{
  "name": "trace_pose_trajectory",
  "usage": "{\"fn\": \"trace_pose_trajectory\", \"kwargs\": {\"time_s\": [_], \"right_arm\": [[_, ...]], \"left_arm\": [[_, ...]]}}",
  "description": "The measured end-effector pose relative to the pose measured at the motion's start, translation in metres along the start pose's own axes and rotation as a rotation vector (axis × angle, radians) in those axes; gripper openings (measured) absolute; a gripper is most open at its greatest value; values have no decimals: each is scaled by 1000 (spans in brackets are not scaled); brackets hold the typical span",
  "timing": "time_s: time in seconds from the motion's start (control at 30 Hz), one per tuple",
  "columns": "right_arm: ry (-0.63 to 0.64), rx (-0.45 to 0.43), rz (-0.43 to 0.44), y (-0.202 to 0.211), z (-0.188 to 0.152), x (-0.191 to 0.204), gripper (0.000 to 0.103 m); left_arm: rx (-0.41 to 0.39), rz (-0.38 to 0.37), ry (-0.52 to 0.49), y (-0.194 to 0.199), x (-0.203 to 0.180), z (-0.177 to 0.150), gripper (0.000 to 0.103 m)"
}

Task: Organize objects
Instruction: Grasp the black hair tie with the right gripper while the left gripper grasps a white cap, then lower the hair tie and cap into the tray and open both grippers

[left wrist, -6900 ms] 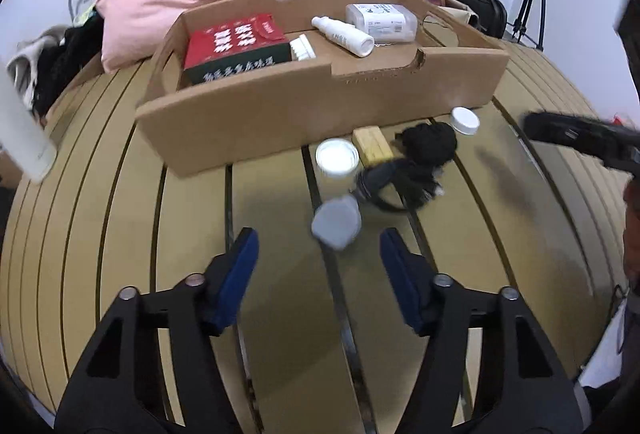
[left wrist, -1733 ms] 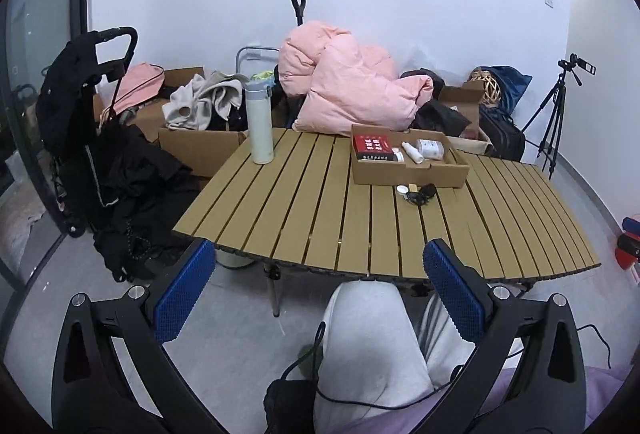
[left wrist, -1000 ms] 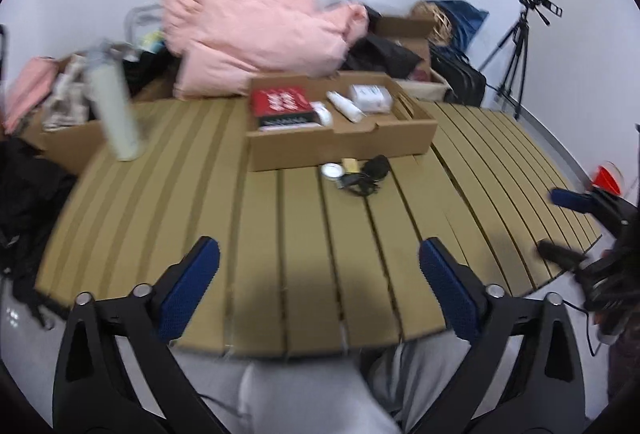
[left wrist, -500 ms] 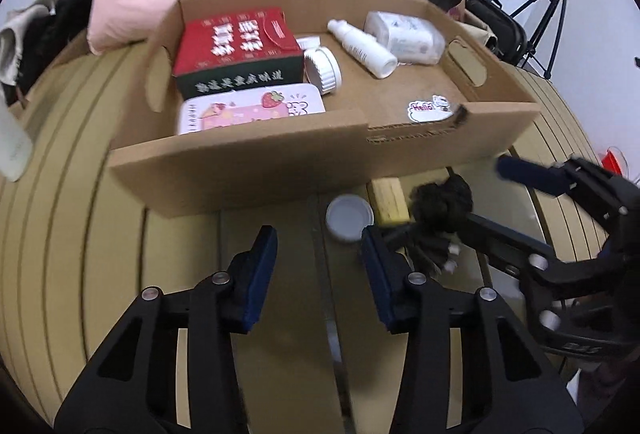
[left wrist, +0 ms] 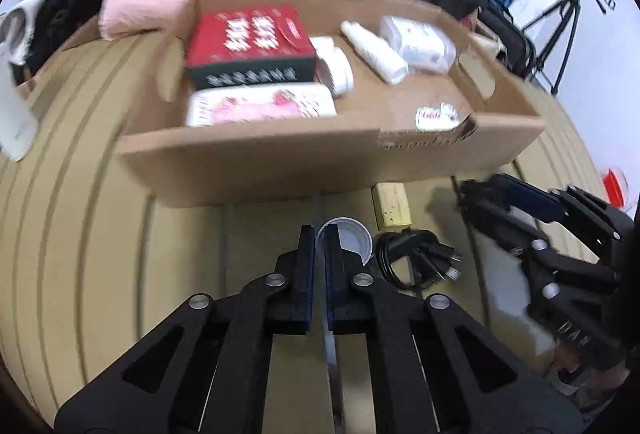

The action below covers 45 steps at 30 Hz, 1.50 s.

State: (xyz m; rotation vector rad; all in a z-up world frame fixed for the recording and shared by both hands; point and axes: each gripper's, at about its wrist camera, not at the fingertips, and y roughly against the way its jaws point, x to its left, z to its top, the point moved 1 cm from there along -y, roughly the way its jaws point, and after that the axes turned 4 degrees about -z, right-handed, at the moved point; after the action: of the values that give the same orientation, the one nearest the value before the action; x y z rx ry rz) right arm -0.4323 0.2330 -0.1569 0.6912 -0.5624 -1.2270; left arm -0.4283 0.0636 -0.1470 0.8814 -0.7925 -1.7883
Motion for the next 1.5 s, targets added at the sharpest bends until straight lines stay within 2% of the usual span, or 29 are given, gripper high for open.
{"fn": "trace_pose_trajectory", "kwargs": {"time_s": [0.1, 0.23, 0.47, 0.6, 0.67, 0.83, 0.93, 1.03, 1.17, 1.23, 1.37, 1.5], "right_arm": [[-21, -43, -14, 38, -5, -7, 40], [-37, -82, -26, 111, -37, -8, 40], [52, -117, -76, 231, -105, 15, 40], [8, -143, -36, 285, -143, 28, 40], [0, -151, -24, 298, -153, 35, 40], [29, -176, -35, 306, -144, 45, 40], [32, -181, -24, 300, -141, 50, 40], [23, -162, -19, 284, -135, 47, 40], [56, -182, 0, 260, -86, 32, 40], [68, -195, 11, 240, -48, 19, 40], [41, -169, 31, 175, 23, -5, 40], [-10, -101, 77, 93, 78, -22, 40]], "left_arm": [[-58, 3, 27, 46, 2, -12, 1], [-103, 26, 42, 117, -4, -49, 1], [-155, 77, 42, 228, -15, -141, 1], [-196, 30, 68, 264, -18, -173, 1], [-225, 23, 71, 279, -18, -177, 1], [-290, 6, 55, 295, -22, -172, 1], [-271, 1, 71, 282, -17, -167, 1], [-219, 7, 57, 260, -14, -145, 1], [-221, -20, 6, 231, -15, -69, 1], [-207, -41, -7, 211, -19, -29, 1], [-171, -10, -4, 150, -21, 47, 1], [-86, -43, 17, 79, -17, 90, 1]]}}
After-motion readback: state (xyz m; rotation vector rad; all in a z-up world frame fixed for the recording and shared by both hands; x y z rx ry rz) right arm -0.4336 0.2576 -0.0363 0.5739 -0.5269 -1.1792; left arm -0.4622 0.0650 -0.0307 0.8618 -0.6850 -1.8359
